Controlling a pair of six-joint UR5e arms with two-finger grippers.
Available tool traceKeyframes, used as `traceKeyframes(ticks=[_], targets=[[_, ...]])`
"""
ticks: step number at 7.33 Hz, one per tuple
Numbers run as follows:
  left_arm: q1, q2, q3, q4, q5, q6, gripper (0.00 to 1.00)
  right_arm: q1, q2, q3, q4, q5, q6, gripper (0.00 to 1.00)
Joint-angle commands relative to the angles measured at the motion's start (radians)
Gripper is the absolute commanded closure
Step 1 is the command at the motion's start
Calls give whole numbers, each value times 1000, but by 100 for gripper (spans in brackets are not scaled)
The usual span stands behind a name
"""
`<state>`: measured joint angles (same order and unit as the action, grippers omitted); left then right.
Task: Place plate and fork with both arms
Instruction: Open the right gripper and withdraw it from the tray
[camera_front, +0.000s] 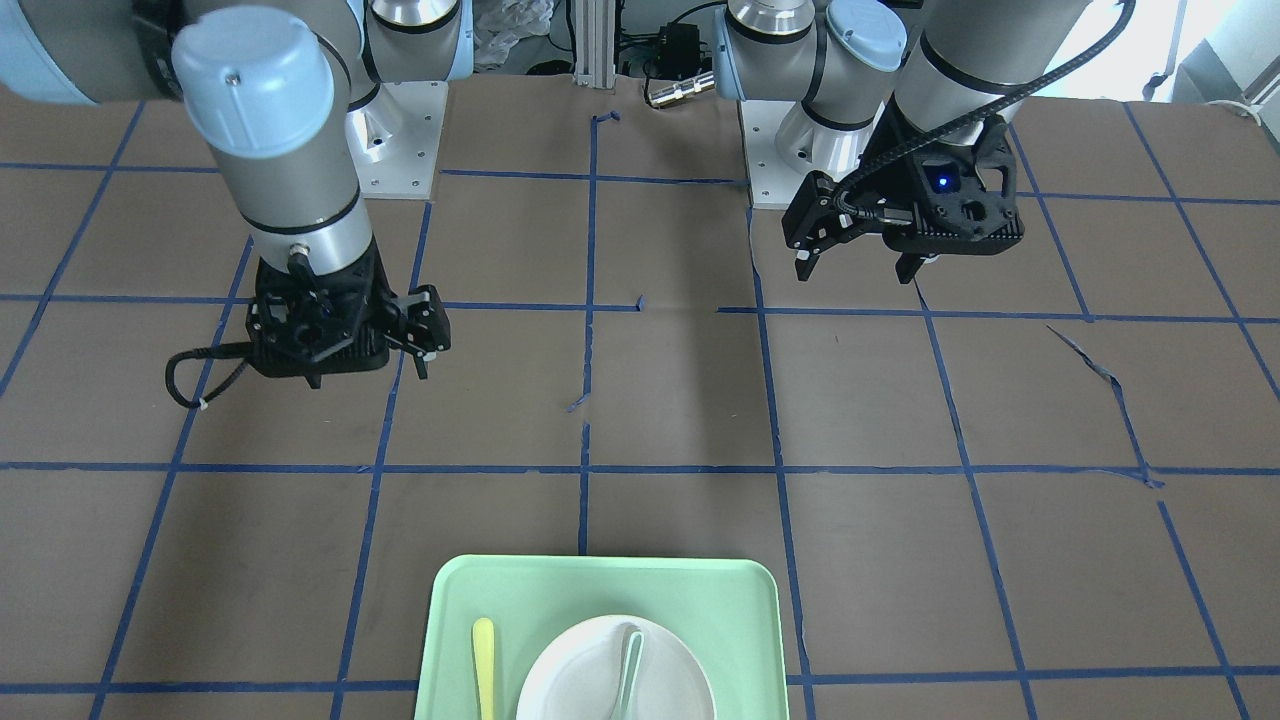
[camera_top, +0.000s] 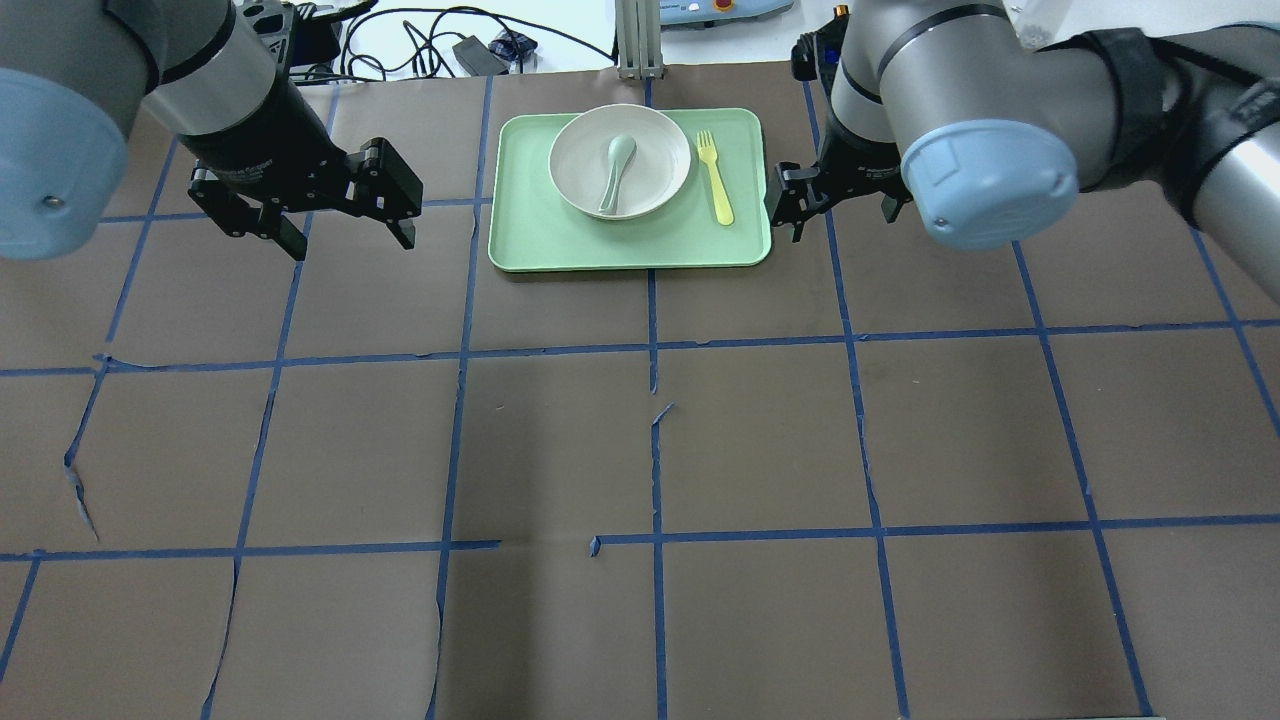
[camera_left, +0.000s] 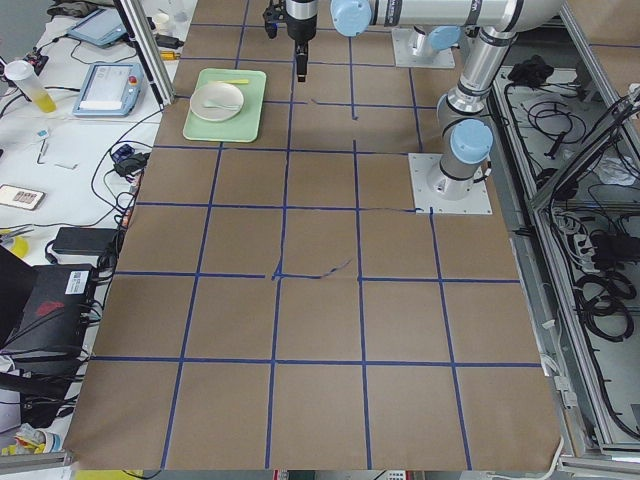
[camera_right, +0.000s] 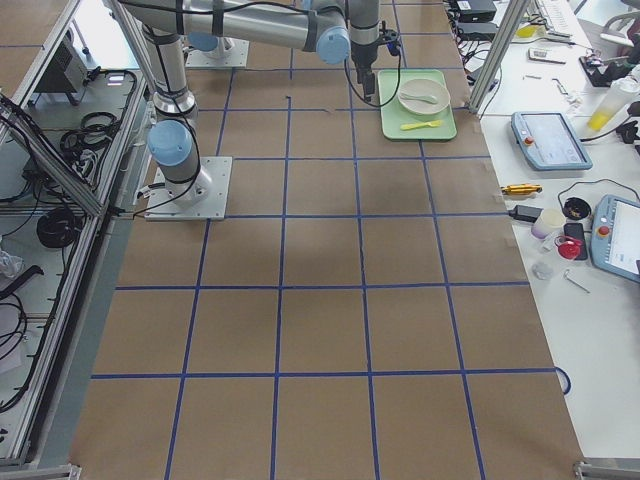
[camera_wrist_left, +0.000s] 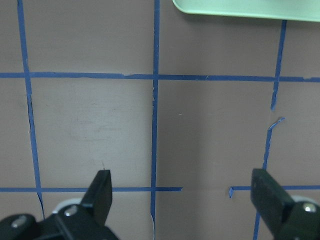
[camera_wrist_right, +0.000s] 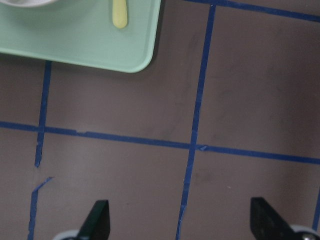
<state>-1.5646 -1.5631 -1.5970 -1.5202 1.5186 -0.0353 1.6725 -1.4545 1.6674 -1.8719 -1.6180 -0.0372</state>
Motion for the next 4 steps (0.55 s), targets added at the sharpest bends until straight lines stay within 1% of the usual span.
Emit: traceKeyframes(ticks=[1,2,3,4], targets=[[0,6,-3,-3,0,0,0,-16,-115,6,169,-3,6,0],[0,9,-6,-3,0,0,0,-19,-142,-18,189,-3,6,0],[0,15,-8,-8,5,0,0,-17,-148,-49,244,3,6,0],[0,17,5,-18,38,5,0,-14,-141,-64,240,12,10,0]])
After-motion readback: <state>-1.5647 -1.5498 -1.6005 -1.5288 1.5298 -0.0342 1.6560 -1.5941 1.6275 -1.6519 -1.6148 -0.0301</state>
